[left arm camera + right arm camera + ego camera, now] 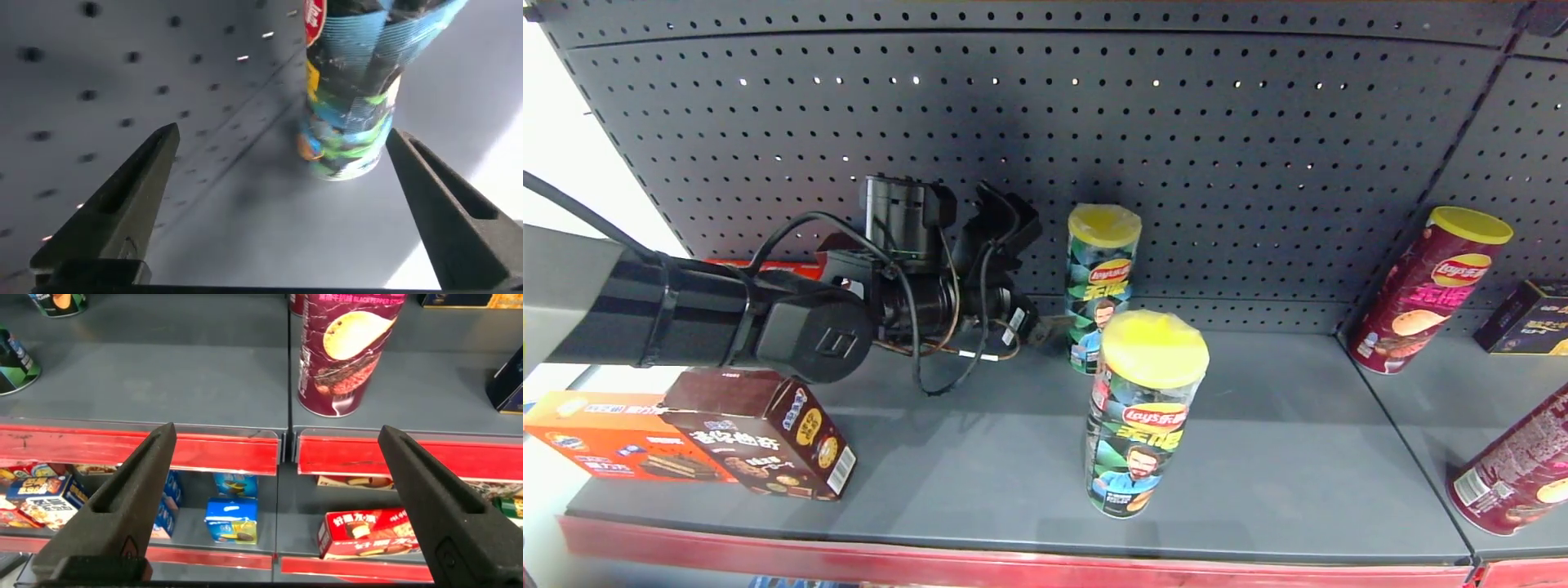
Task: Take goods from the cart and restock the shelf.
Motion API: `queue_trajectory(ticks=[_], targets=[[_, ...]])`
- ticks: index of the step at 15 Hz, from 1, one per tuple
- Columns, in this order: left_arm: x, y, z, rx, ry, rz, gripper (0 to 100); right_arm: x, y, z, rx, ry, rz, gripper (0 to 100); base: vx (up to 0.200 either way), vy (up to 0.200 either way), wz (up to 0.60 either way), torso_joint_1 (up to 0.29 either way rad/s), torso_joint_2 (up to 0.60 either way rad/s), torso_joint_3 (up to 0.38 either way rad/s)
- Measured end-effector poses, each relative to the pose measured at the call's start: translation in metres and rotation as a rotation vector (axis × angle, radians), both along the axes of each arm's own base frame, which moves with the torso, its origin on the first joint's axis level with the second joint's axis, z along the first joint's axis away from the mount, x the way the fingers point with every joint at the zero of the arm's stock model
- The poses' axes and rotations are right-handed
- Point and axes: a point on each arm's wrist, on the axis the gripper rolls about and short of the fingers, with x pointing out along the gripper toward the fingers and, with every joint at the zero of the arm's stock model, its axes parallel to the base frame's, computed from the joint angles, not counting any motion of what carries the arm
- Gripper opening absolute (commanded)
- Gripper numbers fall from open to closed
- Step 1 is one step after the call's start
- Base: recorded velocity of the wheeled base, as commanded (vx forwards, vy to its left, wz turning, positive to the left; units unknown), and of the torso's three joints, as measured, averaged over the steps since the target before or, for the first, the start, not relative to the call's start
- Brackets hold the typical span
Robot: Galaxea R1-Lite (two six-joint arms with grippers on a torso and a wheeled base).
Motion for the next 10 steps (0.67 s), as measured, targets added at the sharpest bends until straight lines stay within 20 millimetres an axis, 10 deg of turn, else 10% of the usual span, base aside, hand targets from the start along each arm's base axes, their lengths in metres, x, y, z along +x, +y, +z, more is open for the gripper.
queue_trajectory(ticks=[10], targets=[[0.0010, 0.0019, -0.0031, 0.052, -0.026, 0.083, 100, 0.0000, 0.0000, 0.0001, 0.000, 0.000, -0.001, 100, 0.000, 0.000, 0.00, 0.000, 0.00, 0.000]])
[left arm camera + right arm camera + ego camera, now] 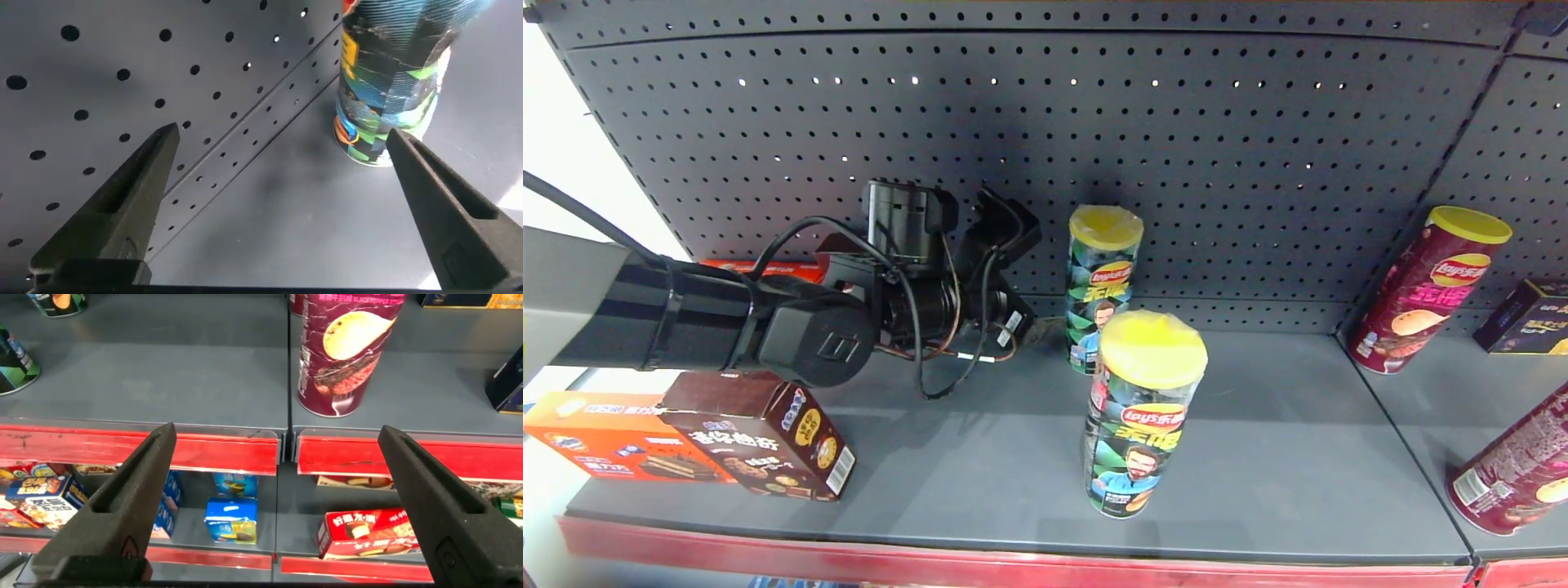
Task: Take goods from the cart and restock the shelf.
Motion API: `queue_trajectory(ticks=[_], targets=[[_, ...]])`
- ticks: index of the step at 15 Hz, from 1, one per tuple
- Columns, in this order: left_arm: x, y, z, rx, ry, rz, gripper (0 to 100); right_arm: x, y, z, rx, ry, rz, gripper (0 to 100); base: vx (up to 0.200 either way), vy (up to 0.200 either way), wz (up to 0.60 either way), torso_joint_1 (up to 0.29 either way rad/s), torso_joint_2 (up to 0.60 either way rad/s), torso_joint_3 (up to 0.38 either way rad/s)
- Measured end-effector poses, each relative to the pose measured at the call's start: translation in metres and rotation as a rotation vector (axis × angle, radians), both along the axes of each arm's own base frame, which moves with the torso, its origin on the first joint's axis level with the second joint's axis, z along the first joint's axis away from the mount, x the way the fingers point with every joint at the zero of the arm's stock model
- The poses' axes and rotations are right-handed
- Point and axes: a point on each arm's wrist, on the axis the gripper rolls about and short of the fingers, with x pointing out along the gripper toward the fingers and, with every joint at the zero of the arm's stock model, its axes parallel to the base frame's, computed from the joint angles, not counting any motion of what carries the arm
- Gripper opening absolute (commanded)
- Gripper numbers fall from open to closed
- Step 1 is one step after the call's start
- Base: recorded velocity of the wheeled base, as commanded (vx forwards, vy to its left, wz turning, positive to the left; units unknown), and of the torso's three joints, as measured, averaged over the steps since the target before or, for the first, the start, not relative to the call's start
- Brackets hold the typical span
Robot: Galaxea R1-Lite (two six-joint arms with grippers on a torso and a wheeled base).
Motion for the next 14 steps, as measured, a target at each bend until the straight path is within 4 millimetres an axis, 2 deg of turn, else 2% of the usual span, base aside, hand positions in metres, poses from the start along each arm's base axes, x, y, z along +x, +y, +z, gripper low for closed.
queue_trajectory(ticks=[14], targets=[[0.0090, -0.0018, -0.0041, -0.009, 0.005, 0.047, 100, 0.0000, 0.0000, 0.0000, 0.000, 0.000, 0.001, 100, 0.000, 0.000, 0.00, 0.000, 0.00, 0.000]])
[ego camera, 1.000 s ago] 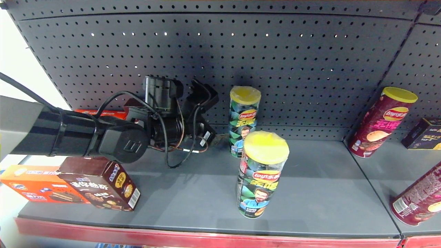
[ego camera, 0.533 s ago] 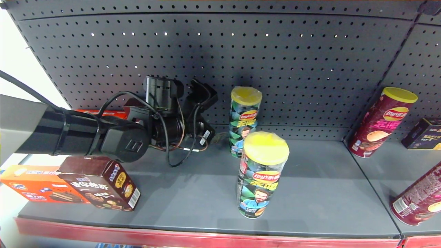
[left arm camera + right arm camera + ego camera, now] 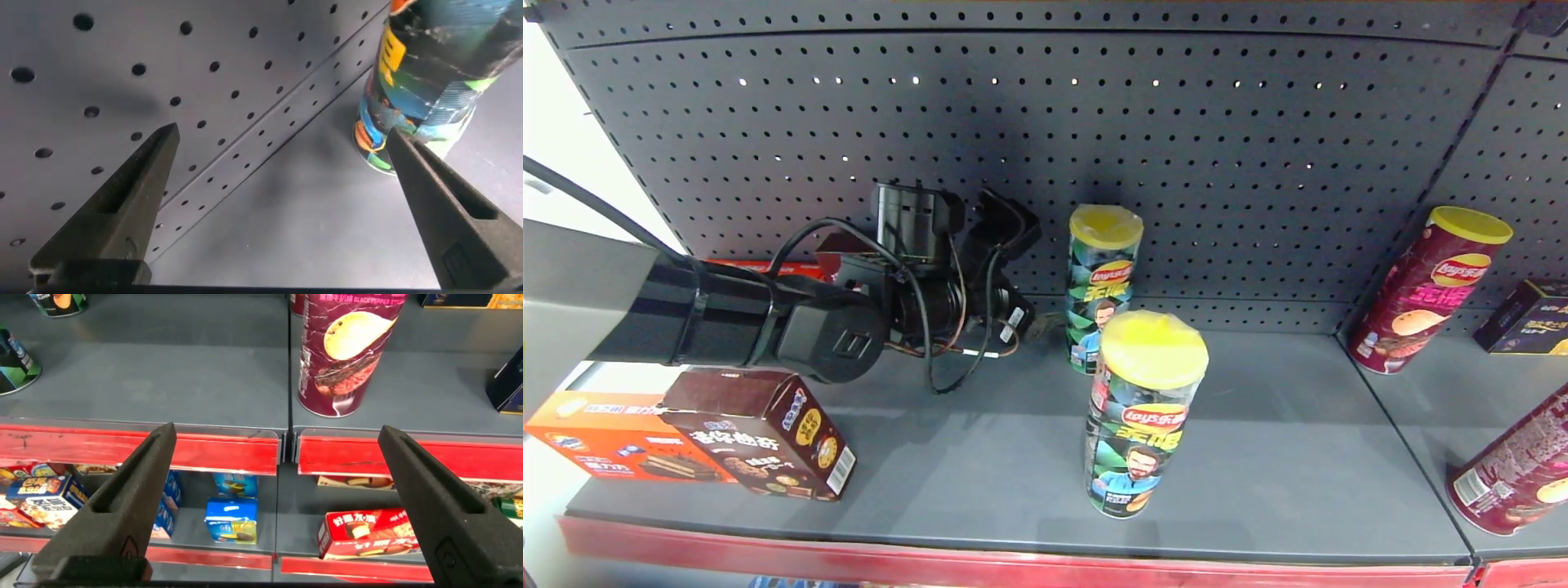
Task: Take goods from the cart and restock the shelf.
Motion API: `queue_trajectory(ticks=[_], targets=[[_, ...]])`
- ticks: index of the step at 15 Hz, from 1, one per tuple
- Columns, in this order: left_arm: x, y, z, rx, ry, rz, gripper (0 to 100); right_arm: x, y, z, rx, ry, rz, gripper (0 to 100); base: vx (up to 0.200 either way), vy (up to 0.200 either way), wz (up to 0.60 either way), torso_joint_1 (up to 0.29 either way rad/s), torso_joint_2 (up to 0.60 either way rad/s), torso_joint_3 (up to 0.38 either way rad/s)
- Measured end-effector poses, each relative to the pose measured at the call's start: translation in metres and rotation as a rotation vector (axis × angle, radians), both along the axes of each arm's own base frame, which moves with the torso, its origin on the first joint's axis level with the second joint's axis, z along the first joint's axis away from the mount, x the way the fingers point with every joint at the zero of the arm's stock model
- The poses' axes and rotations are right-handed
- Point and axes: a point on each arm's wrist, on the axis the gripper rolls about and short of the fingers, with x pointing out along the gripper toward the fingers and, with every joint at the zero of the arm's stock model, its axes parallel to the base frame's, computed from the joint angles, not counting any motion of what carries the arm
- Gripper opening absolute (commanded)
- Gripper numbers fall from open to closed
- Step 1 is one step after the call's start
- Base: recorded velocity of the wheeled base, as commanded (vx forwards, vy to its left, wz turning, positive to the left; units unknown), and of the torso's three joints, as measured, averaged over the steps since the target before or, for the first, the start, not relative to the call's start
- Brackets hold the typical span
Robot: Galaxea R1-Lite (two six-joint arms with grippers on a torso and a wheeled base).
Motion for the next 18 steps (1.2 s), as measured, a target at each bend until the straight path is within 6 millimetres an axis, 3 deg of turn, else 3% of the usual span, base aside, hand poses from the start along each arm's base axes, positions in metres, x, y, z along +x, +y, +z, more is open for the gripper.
queue_trajectory(ticks=[9, 18], targets=[[-0.012, 0.004, 0.002, -0.003, -0.020, -0.011, 100, 0.000, 0.000, 0.000, 0.000, 0.000, -0.001, 100, 0.000, 0.000, 0.00, 0.000, 0.00, 0.000], [-0.001, -0.004, 0.006, -0.019, -0.047, -0.003, 100, 0.000, 0.000, 0.000, 0.000, 0.000, 0.000, 100, 0.000, 0.000, 0.00, 0.000, 0.00, 0.000]])
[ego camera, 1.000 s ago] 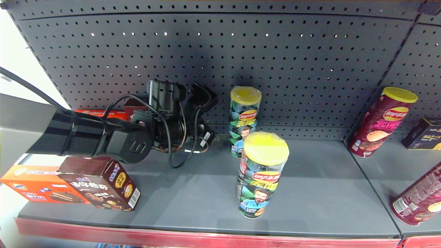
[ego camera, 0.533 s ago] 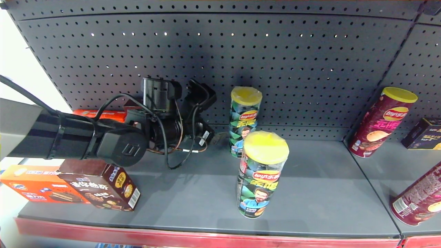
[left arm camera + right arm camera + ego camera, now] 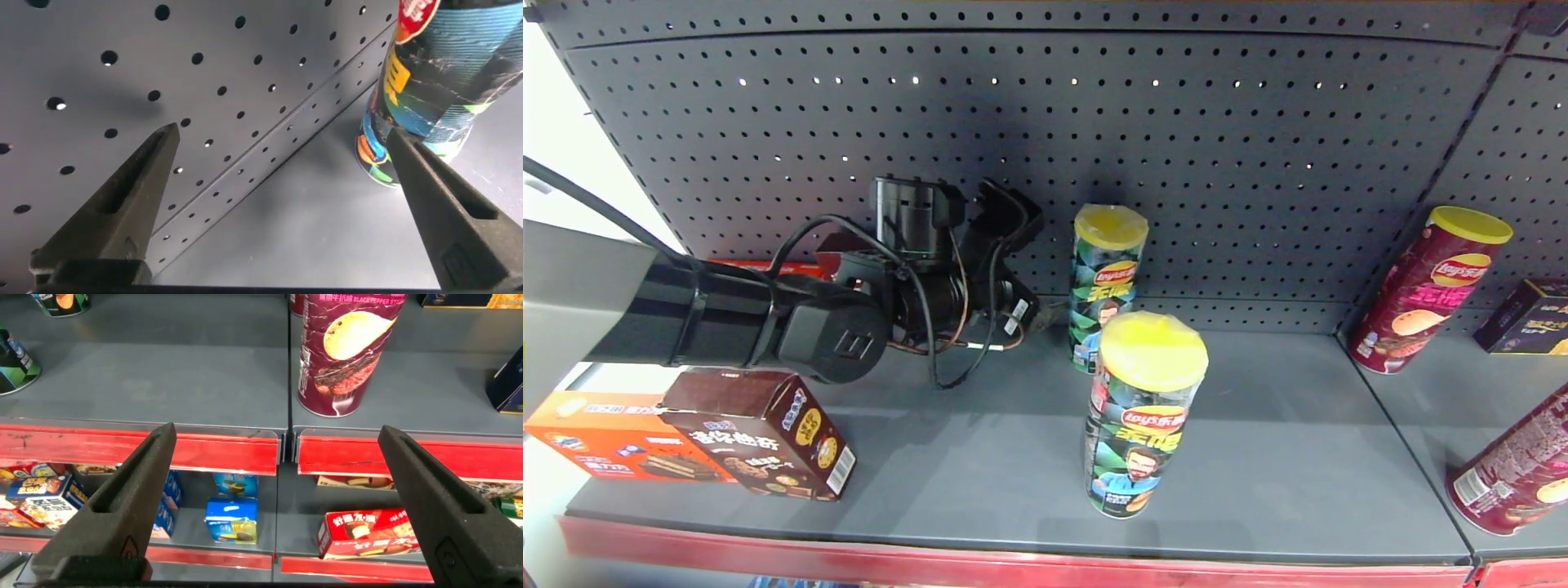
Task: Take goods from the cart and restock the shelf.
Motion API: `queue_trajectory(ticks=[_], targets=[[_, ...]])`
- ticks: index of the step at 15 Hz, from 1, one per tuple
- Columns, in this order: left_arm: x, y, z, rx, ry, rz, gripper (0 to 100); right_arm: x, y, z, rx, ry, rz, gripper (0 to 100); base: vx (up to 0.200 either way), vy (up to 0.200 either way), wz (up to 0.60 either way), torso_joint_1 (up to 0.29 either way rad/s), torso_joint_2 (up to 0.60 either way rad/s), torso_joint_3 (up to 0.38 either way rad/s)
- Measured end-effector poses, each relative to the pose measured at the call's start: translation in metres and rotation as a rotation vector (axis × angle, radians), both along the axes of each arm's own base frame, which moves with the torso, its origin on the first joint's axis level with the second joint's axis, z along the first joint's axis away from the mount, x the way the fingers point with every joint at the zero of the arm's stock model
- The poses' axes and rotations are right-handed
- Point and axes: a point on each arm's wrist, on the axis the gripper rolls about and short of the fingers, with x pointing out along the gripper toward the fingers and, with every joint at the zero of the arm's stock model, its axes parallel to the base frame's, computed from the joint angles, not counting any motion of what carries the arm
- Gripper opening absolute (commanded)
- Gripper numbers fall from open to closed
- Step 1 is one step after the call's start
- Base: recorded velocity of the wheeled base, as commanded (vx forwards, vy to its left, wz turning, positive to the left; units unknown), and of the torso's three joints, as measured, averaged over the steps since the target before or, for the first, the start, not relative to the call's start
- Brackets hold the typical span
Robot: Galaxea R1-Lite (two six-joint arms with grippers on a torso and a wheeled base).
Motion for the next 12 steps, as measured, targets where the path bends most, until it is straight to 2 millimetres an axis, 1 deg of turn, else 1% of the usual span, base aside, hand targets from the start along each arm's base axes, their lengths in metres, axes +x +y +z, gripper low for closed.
queue_trajectory(ticks=[9, 10, 12], targets=[[0.003, 0.000, 0.000, -0.003, -0.004, 0.016, 100, 0.000, 0.000, 0.000, 0.000, 0.000, -0.001, 100, 0.000, 0.000, 0.00, 0.000, 0.00, 0.000], [0.002, 0.003, 0.004, -0.018, -0.005, 0.024, 100, 0.000, 0.000, 0.000, 0.000, 0.000, -0.001, 100, 0.000, 0.000, 0.00, 0.000, 0.00, 0.000], [-0.005, 0.010, 0.021, -0.063, -0.027, 0.060, 100, 0.000, 0.000, 0.000, 0.000, 0.000, 0.000, 100, 0.000, 0.000, 0.00, 0.000, 0.00, 0.000]])
